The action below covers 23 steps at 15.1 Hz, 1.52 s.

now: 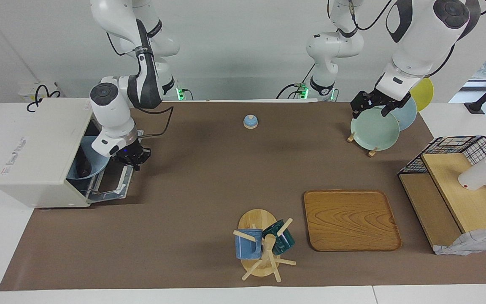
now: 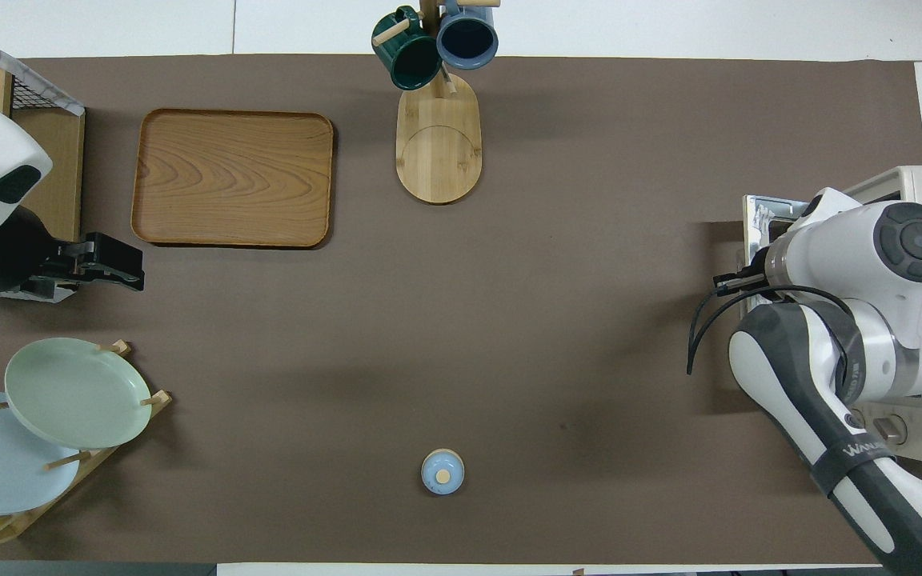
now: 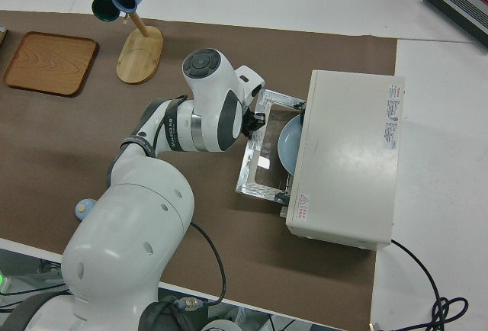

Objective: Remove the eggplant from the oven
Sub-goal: 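Pull the toaster oven door down open with the right gripper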

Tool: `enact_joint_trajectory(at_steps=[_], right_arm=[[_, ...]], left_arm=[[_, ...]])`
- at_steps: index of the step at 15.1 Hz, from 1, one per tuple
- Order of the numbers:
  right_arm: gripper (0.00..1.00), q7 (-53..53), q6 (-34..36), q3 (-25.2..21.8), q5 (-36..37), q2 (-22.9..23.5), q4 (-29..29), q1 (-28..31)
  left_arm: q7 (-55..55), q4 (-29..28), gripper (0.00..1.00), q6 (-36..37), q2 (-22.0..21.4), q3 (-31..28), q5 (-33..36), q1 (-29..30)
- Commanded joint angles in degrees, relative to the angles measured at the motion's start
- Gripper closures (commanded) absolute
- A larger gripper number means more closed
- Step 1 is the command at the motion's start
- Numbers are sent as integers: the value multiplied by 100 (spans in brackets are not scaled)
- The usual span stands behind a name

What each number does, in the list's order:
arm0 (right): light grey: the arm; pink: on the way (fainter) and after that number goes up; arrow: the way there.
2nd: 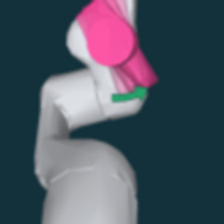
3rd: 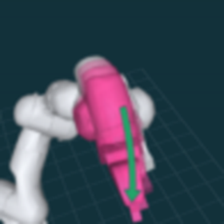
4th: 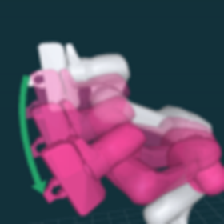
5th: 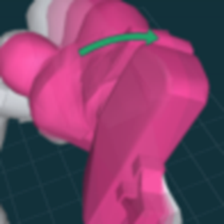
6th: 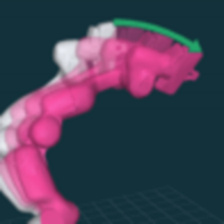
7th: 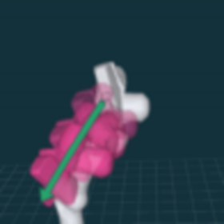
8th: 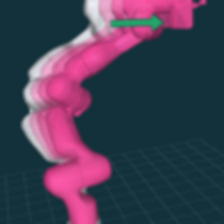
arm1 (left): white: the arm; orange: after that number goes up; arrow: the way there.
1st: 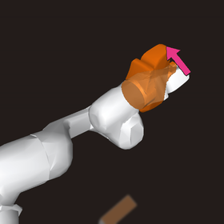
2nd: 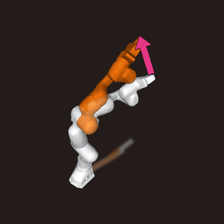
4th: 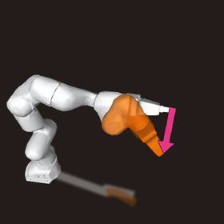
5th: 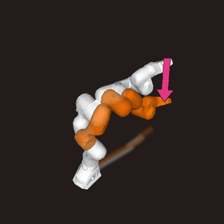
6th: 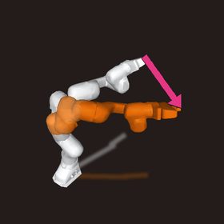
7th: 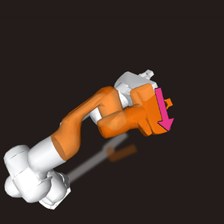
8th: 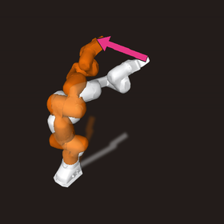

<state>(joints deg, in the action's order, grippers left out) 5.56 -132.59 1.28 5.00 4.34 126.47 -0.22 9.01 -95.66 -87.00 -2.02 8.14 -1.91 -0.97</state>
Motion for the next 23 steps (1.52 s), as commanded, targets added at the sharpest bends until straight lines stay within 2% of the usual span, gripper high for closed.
enact_joint_trajectory(at_steps=[1,3,7,10,13,16,18,19,20,23], right_arm=[[100,-55,-599,-181,282,339,-8,259],[100,-73,-715,-172,265,523,-8,250],[100,-73,-698,-172,45,551,-17,233],[100,-160,-706,-172,-271,551,-17,-108],[100,-319,-689,-172,-280,551,-69,-224],[100,-310,-173,-129,-307,559,-533,-242],[67,-345,677,-15,-657,586,-1208,-329],[40,-328,1222,-23,-658,551,-1508,-338],[30,-302,1680,-40,-641,499,-1737,-269],[28,-144,2605,-84,-370,16,-1818,56]], left_arm=[[-22,-67,0,-54,-79,74,-46,114],[-31,-67,0,-54,-79,65,-37,114],[-22,-67,0,-54,-79,65,-37,114],[-22,-67,0,-54,-79,65,-37,114],[-31,-67,0,-54,-70,73,-46,114],[-22,-67,0,-54,-79,74,-46,114],[-22,-67,0,-54,-79,74,-46,114],[-31,-67,0,-54,-79,74,-46,106],[-22,-67,0,-54,-79,74,-46,114],[-13,-67,0,-45,-79,65,-46,114]])
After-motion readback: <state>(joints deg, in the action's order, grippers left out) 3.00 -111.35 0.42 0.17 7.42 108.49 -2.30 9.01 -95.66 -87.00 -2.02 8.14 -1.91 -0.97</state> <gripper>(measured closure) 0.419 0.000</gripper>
